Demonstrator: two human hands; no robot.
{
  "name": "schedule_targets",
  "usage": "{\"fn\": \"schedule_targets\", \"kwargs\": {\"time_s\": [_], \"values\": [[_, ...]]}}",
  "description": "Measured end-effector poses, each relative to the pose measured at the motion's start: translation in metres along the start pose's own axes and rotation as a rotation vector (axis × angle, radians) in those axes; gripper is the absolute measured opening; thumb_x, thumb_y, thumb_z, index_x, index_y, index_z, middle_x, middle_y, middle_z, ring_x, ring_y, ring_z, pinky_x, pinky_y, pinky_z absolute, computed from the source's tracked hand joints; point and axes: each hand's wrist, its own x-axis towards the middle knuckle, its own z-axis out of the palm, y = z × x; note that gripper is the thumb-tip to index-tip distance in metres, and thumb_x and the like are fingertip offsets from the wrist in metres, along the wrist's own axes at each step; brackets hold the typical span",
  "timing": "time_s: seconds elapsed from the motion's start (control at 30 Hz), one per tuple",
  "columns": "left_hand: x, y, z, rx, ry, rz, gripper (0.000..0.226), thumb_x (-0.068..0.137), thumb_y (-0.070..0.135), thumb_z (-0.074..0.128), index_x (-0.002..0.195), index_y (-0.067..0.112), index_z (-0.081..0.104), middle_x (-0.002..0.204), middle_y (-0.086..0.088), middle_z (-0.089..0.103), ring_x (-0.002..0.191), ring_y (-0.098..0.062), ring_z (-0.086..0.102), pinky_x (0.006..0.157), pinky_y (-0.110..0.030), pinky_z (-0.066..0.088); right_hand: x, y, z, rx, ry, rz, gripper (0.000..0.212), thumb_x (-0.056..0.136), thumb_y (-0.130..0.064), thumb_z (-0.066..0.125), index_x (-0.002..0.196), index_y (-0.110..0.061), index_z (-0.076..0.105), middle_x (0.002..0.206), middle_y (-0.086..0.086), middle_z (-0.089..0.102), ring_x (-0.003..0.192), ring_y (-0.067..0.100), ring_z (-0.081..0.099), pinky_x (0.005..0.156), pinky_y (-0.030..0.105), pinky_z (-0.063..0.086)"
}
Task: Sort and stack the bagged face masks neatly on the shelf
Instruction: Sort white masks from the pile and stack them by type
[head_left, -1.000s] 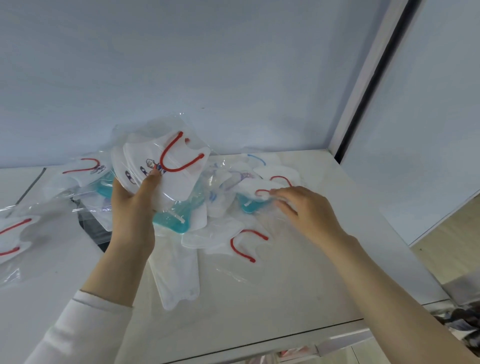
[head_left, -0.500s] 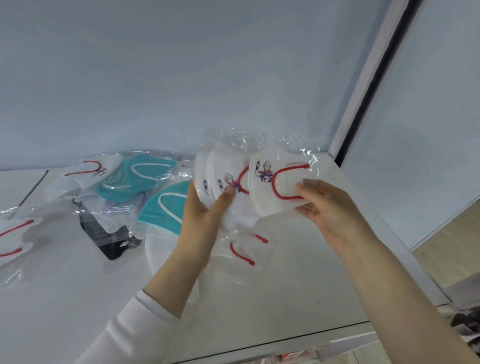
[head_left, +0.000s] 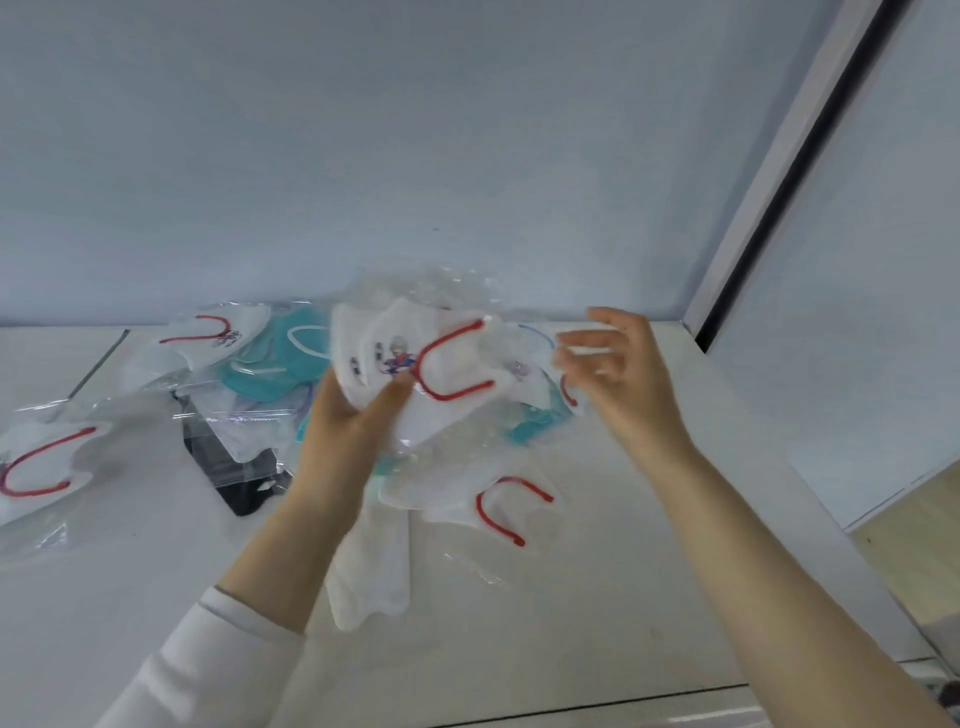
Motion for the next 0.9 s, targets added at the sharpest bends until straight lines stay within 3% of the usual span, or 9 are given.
{"fn": "schedule_targets", "kwargs": {"time_s": [0.07,0.17,0.23,0.4,0.5,0.63,0.77,0.83,0.9], "values": [[0.008,-0.001,-0.017,-0.032,0.078,0.014,0.032,0.089,0.012,0.062,0.120,0.009,0.059,0.106,-0.005,0.071,0.100,-0.022,0.067,0.079,-0.027,0.057,0.026,0.017,-0.024,-0.292,0.059,0.026,0.048,0.077,-0.022,0.075,0.119,-0.017,0.051,0.119,0.002,0.061,0.107,0.012,0.060,0.089,0.021,0.045],[0.013,0.000,-0.028,-0.099,0.126,0.014,0.039,0.078,0.021,0.065,0.116,0.016,0.062,0.104,-0.001,0.072,0.101,-0.022,0.067,0.084,-0.035,0.053,0.037,0.043,-0.042,-0.782,-0.378,0.181,0.076,0.073,-0.034,0.078,0.138,-0.019,0.042,0.147,0.002,0.037,0.136,0.019,0.034,0.103,0.023,0.027],[0.014,0.000,-0.028,-0.120,0.136,0.008,0.034,0.075,0.024,0.063,0.109,0.022,0.064,0.102,0.001,0.072,0.101,-0.020,0.067,0.087,-0.037,0.052,0.030,0.050,-0.044,-0.853,-0.474,0.179,0.068,0.075,-0.038,0.075,0.135,-0.026,0.047,0.144,-0.001,0.042,0.134,0.018,0.038,0.100,0.024,0.031],[0.014,-0.003,-0.021,-0.127,0.123,0.003,0.044,0.078,0.023,0.065,0.121,0.016,0.060,0.109,-0.001,0.071,0.101,-0.018,0.067,0.086,-0.034,0.052,0.018,0.037,-0.058,-0.690,-0.107,-0.011,0.022,0.094,-0.022,0.054,0.108,-0.013,0.068,0.100,-0.004,0.066,0.099,0.015,0.060,0.069,0.003,0.036],[0.015,-0.005,-0.012,-0.132,0.142,-0.011,0.038,0.089,0.017,0.063,0.126,0.015,0.056,0.109,-0.001,0.070,0.102,-0.019,0.067,0.086,-0.033,0.053,0.011,0.016,-0.064,-0.212,0.224,0.044,0.011,0.092,-0.018,0.056,0.094,-0.012,0.065,0.091,0.001,0.062,0.090,0.021,0.061,0.069,0.011,0.047],[0.009,-0.005,0.016,-0.102,0.057,-0.026,0.036,0.089,0.018,0.063,0.124,0.018,0.055,0.108,-0.001,0.070,0.097,-0.018,0.068,0.080,-0.032,0.056,-0.004,-0.012,-0.069,0.308,0.086,0.307,0.025,0.083,-0.026,0.063,0.104,-0.013,0.065,0.108,0.004,0.067,0.098,0.018,0.063,0.075,0.031,0.053],[-0.009,0.001,0.048,-0.092,-0.039,-0.011,0.026,0.089,0.017,0.062,0.116,0.016,0.060,0.099,-0.001,0.072,0.088,-0.012,0.071,0.070,-0.024,0.056,-0.020,-0.015,-0.060,0.314,-0.061,0.389,0.021,0.080,-0.023,0.068,0.098,-0.012,0.065,0.097,0.004,0.071,0.094,0.017,0.066,0.088,0.034,0.048],[-0.022,0.004,0.061,-0.083,-0.095,0.005,0.030,0.090,0.014,0.059,0.120,0.012,0.057,0.100,0.000,0.071,0.084,-0.005,0.070,0.064,-0.013,0.052,-0.031,-0.012,-0.049,0.243,-0.018,0.369,0.002,0.089,-0.016,0.060,0.090,-0.015,0.061,0.081,0.000,0.067,0.082,0.015,0.062,0.081,0.033,0.044],[-0.035,0.005,0.068,-0.092,-0.154,0.006,0.036,0.091,0.017,0.056,0.126,0.010,0.053,0.106,-0.001,0.069,0.084,-0.002,0.068,0.063,-0.010,0.050,-0.043,-0.010,-0.035,0.205,0.018,0.332,0.008,0.090,-0.016,0.058,0.098,-0.019,0.058,0.080,-0.002,0.065,0.077,0.012,0.060,0.072,0.026,0.046]]}}
